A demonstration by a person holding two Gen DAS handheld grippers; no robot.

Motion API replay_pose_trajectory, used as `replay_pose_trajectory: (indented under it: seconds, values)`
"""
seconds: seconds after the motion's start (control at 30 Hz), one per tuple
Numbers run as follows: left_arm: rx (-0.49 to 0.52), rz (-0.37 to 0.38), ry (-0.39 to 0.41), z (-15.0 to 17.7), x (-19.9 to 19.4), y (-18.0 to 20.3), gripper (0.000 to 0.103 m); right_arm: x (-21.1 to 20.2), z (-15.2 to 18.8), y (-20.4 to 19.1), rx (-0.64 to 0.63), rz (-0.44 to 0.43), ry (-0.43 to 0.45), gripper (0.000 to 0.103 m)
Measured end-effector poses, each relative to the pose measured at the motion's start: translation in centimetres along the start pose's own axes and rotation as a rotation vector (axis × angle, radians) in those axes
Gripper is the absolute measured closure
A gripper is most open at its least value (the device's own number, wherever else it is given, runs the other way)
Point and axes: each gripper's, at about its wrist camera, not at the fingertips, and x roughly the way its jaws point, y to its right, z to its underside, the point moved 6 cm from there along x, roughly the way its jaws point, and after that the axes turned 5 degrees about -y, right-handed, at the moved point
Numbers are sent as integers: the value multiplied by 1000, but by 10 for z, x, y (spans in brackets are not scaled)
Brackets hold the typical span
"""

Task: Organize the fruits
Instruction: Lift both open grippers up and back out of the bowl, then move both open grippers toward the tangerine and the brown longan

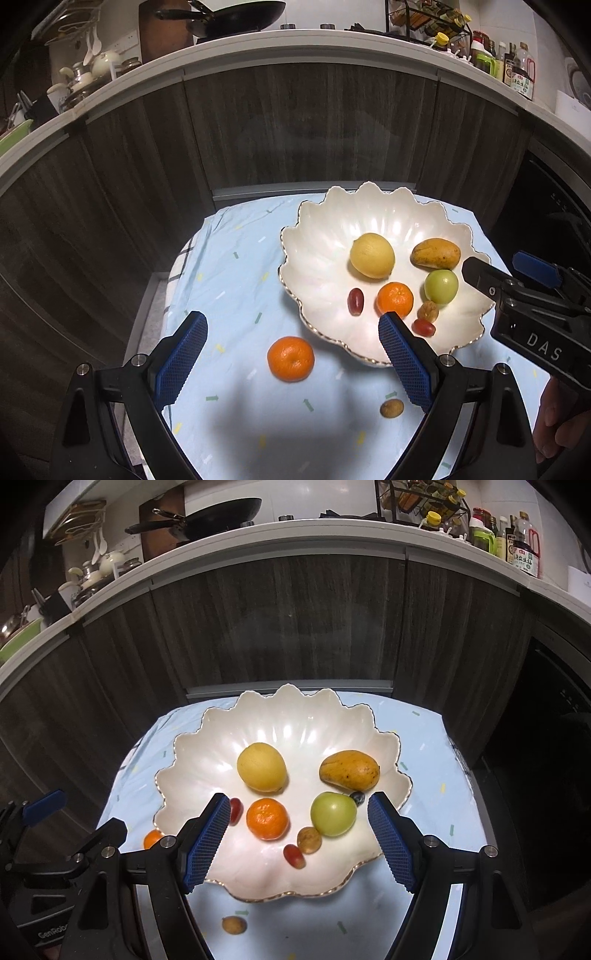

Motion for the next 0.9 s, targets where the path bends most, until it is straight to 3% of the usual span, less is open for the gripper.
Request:
replay_pose_trajectory:
  seconds: [0.9]
  values:
    - [-14,-8,38,23,-37,-6,8,-41,16,-10,-25,12,34,26]
